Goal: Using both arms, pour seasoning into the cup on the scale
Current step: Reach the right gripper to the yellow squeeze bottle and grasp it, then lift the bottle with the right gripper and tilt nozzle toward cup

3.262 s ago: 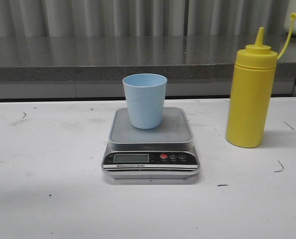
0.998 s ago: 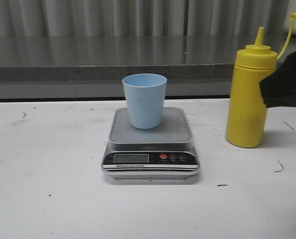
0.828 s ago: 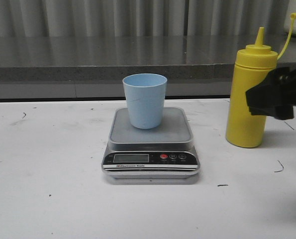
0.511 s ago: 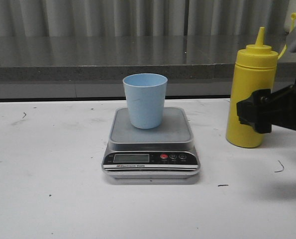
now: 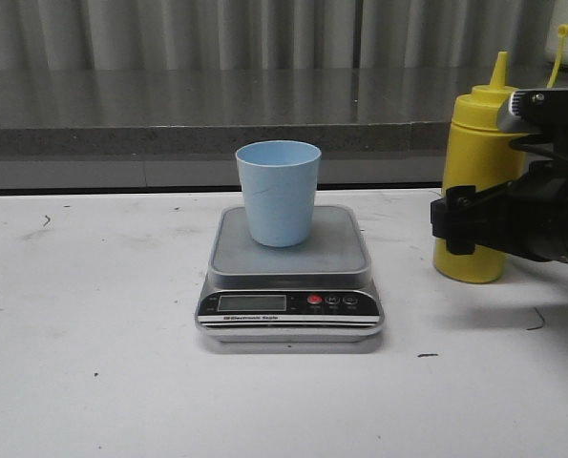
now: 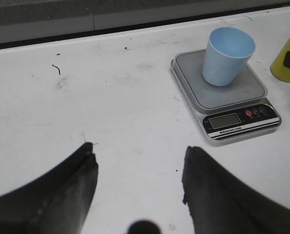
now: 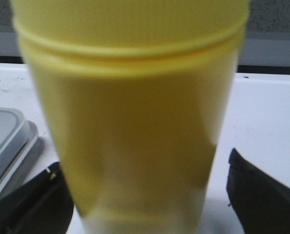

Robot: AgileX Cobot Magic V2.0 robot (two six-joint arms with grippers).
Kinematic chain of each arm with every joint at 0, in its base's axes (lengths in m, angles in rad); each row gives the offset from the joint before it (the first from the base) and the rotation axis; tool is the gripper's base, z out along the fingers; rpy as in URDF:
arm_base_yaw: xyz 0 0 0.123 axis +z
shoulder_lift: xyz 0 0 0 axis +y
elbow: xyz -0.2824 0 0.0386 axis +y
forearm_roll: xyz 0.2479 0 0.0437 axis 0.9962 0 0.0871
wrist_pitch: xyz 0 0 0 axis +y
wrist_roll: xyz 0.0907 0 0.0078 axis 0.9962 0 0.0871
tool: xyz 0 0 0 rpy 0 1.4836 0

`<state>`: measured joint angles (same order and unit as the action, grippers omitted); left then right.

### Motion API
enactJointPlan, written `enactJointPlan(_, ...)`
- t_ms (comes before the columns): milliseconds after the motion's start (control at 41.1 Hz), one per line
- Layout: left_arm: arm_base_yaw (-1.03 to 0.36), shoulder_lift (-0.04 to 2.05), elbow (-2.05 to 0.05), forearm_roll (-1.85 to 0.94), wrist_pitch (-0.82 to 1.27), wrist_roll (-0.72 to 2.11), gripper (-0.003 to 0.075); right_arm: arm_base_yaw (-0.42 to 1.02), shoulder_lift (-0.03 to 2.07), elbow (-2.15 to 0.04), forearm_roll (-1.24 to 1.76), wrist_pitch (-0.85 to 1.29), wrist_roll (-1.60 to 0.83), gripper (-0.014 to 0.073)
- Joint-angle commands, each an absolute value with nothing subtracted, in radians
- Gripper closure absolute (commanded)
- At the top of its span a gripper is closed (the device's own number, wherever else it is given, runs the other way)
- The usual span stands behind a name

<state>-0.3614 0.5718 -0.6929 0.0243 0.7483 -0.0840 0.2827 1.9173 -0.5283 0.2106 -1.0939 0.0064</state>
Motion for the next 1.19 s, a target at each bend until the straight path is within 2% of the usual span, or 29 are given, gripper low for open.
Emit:
enactJointPlan(0, -0.362, 0.573, -0.720, 0.017, 0.681, -0.088, 0.0335, 0.281, 1.909, -0.587, 0.215, -1.183, 0.000, -0.0059)
enactJointPlan(170, -0.362, 0.573, -0.720, 0.017, 0.681, -0.088, 0.0335, 0.281, 1.940, -0.644, 0.219, -1.170, 0.000, -0.0045)
enactJointPlan(219, -0.362, 0.573, -0.720, 0.017, 0.681, -0.088, 0.0335, 0.281, 1.940, -0.648, 0.218, -1.167, 0.000, 0.0002)
enactJointPlan(341, -0.362, 0.573, -0.720, 0.017, 0.681, -0.088, 0.0335, 0.281, 1.940, -0.648, 0.218, -1.168, 0.000, 0.0186)
enactJointPlan(438, -0.362, 0.573, -0.720, 0.017, 0.681, -0.088, 0.0335, 0.281, 1.923, -0.646, 0.218, -1.143, 0.000, 0.0267)
enactJointPlan(633, -0.362, 0.573, -0.720, 0.017, 0.681, -0.088, 0.0335, 0.281, 1.784, -0.646, 0.208, -0.949, -0.020, 0.0268)
enactJointPlan(803, -0.362, 0.573, -0.720, 0.017, 0.681, -0.088, 0.0335, 0.280, 1.592, -0.658, 0.202, -0.711, -0.181, 0.0268)
enactJointPlan(1022, -0.362, 0.573, -0.720, 0.017, 0.681, -0.088, 0.0335, 0.280, 1.402, -0.805, 0.199, -0.238, -0.330, 0.0268)
enactJointPlan(1169, -0.362, 0.573, -0.720, 0.017, 0.681, -0.088, 0.0335, 0.286, 1.390, -0.989, 0.141, 0.102, -0.398, 0.0268)
